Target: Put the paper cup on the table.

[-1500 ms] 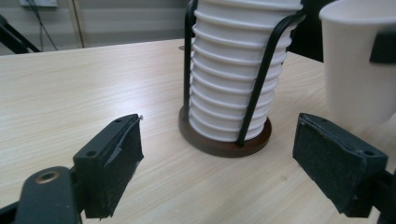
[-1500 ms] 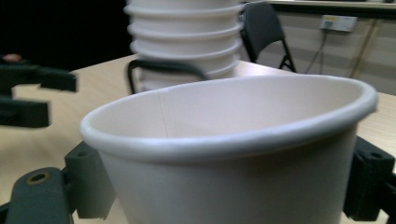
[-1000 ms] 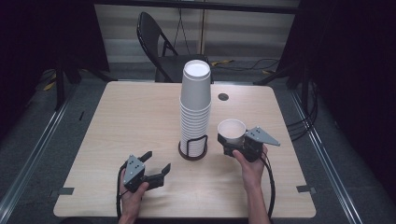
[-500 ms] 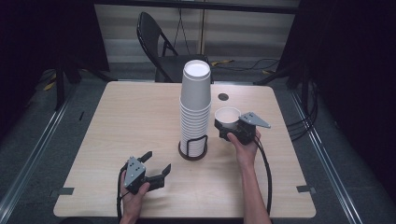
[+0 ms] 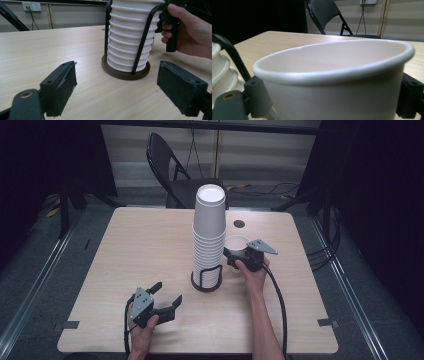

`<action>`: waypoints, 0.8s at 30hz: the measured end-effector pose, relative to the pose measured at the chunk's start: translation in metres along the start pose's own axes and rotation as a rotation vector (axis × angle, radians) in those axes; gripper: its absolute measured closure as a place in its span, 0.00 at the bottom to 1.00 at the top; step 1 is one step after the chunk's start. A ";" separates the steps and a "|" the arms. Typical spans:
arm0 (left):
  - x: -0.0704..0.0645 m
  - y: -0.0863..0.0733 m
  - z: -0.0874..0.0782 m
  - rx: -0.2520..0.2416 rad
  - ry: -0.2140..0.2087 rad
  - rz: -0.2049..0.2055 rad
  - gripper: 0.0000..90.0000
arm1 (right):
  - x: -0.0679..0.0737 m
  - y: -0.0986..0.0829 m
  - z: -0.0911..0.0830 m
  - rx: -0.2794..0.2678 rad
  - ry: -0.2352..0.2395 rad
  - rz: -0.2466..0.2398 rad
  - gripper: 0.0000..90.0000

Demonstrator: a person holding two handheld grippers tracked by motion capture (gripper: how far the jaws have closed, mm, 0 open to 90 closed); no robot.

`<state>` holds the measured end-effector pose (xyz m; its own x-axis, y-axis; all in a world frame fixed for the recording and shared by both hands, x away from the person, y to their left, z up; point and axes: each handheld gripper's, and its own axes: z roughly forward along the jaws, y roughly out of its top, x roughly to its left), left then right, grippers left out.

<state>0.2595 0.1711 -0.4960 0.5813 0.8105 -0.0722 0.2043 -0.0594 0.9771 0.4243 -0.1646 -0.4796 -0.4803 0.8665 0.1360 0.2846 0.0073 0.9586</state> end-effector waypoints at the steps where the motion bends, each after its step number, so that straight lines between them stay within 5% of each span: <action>1: 0.000 0.000 0.000 0.000 0.000 -0.004 0.18 | 0.001 0.000 -0.001 0.005 0.001 -0.014 0.12; 18: -0.001 0.000 0.000 -0.001 0.004 0.003 0.18 | -0.001 -0.010 -0.021 0.069 -0.012 -0.064 0.14; 24: -0.001 0.000 0.000 -0.004 0.005 0.000 0.18 | -0.005 -0.014 -0.021 0.137 -0.020 -0.017 0.14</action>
<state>0.2589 0.1704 -0.4961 0.5776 0.8132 -0.0716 0.2017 -0.0571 0.9778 0.4049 -0.1795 -0.4883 -0.4703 0.8752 0.1137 0.3875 0.0890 0.9176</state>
